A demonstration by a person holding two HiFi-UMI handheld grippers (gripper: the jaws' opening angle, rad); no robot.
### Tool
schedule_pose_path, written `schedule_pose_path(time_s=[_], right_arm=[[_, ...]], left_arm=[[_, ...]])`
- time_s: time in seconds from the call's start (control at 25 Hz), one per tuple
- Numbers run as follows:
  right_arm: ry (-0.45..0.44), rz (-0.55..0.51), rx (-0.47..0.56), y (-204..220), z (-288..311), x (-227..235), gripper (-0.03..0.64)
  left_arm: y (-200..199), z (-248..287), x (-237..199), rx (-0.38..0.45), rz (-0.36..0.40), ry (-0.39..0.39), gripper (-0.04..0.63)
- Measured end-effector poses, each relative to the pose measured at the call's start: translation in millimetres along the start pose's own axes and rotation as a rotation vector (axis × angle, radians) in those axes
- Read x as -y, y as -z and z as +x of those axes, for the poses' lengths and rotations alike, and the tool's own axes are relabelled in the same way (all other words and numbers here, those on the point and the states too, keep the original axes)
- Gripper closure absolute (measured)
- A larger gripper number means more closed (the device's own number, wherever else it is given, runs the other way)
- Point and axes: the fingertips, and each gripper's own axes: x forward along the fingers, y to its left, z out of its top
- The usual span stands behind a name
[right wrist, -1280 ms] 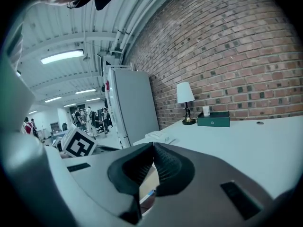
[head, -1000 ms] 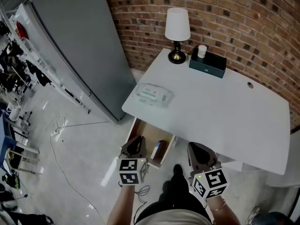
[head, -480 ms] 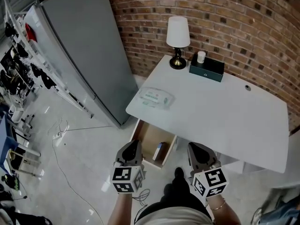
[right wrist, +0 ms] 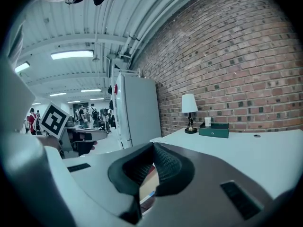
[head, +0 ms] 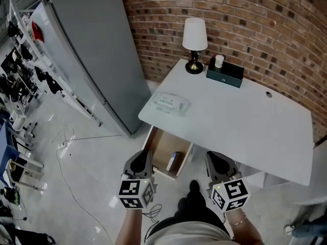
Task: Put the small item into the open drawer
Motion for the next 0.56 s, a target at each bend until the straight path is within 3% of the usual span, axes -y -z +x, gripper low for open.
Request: schedule_pose_path(time_s=[0.56], right_arm=[[0.002, -0.006, -0.004, 5.6, -3.7, -11.1, 0.612]], left_arm=[[8.4, -9.6, -2.8, -0.008, -0.005, 0.014, 0.56]])
